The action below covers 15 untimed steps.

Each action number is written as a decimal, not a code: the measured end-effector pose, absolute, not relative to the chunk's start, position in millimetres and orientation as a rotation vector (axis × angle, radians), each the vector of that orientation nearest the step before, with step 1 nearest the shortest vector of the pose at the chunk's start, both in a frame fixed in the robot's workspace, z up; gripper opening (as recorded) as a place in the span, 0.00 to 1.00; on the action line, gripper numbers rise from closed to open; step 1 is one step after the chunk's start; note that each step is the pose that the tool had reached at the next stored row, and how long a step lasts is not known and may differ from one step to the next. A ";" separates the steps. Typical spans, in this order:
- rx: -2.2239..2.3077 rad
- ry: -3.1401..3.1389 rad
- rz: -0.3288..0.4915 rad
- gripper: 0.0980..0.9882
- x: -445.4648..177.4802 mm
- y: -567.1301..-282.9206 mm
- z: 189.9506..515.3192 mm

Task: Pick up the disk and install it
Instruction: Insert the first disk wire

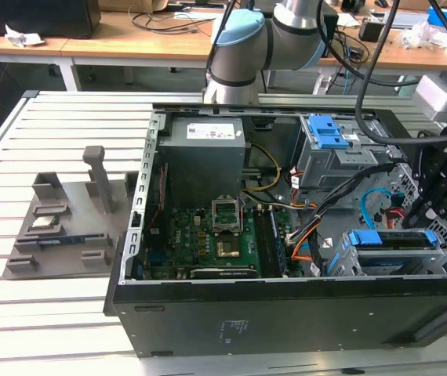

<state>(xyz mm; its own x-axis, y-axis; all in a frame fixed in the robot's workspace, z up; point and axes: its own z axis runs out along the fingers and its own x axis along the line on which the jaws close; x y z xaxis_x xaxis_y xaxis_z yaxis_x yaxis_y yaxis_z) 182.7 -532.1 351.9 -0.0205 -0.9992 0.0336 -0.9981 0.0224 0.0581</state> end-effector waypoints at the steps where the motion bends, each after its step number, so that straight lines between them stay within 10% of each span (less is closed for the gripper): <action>1: 2.152 -2.199 -0.028 0.08 182.7 -532.6 350.1; 15: 2.151 -2.198 -0.025 0.08 184.5 -531.2 342.5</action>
